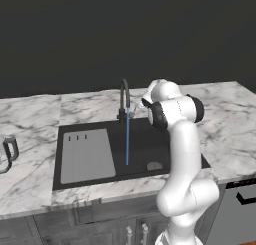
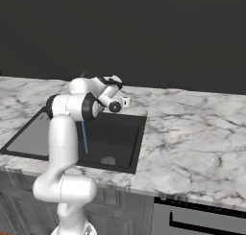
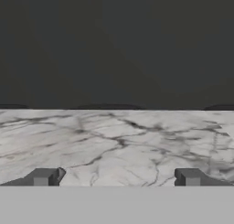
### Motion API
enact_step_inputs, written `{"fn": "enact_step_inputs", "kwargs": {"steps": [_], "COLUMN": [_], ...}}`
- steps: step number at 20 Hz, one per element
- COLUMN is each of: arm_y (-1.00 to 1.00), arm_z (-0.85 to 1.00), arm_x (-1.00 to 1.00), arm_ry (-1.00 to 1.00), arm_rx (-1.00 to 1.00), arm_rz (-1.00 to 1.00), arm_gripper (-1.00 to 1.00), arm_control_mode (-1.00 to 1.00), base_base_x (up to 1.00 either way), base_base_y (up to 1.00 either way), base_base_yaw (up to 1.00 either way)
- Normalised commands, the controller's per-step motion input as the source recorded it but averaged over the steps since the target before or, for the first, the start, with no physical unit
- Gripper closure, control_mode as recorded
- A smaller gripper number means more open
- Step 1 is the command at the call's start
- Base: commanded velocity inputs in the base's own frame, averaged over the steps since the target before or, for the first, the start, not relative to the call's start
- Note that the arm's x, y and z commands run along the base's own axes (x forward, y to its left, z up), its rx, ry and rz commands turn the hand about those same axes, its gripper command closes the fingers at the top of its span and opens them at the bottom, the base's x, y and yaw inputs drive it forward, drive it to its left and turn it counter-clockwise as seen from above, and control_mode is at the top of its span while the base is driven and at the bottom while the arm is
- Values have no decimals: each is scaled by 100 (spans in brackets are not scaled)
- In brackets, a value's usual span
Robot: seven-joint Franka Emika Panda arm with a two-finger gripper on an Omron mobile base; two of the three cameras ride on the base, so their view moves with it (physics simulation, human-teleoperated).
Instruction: Turn on the sink faucet and place the jug under the water for a few seconds to fill it up.
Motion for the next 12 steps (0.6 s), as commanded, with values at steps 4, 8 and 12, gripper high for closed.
{"fn": "enact_step_inputs", "kwargs": {"steps": [4,8,12], "arm_y": [-95,-74,-35], "arm_z": [65,59,34], "arm_x": [-35,-40,-68], "arm_ry": [-9,-6,0], "arm_rx": [2,2,0], "arm_rz": [1,2,8], "arm_gripper": [-100,-100,-100], "arm_control_mode": [-100,-100,-100], "base_base_x": [0,0,0], "base_base_y": [0,0,0], "base_base_yaw": [0,0,0]}}
